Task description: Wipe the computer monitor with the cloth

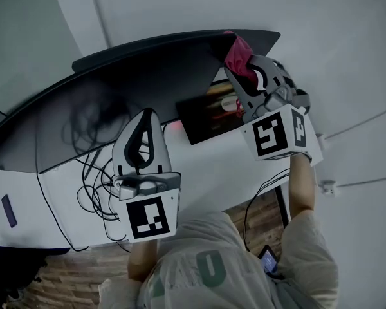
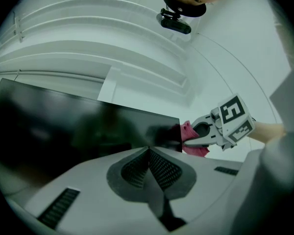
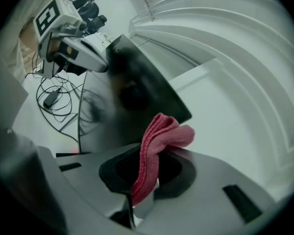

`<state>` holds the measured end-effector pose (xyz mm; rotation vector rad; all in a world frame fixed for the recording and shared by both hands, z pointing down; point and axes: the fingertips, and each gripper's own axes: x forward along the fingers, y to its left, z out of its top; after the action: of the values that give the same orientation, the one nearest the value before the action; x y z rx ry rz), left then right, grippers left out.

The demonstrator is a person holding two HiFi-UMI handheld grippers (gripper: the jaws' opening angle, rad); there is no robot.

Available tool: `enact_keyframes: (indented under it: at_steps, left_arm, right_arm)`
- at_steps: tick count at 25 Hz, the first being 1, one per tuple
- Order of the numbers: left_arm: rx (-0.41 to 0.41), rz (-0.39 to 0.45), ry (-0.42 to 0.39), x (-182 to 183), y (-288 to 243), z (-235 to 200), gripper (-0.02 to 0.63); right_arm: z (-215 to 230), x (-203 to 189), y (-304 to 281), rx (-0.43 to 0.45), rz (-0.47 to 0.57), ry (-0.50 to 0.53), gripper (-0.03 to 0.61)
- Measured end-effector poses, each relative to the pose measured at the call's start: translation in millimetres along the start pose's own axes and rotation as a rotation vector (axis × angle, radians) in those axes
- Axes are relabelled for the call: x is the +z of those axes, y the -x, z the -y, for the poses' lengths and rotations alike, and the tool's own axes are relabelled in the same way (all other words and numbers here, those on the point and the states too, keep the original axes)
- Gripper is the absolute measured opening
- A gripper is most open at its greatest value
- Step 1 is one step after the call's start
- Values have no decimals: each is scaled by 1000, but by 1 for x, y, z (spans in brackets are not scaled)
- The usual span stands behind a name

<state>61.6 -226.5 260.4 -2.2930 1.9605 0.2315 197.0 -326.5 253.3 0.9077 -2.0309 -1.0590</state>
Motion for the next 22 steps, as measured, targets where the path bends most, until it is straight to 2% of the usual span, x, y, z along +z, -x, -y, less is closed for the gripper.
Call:
enact_keyframes:
  at_steps: [3,15,22]
  left_arm:
    - [-2,-8,3,-6,-2,1,15]
    - [-13,-64,9,-36,-9,-4,15]
    - [-16,-74,15,-49,-10,-7,15]
  right_arm:
    - [-28,-17,-6,45,-30,16,55]
    - [-142,-75,-41,248,-119,-115,55]
    - [-216,-114,-63,363,-187,-136,55]
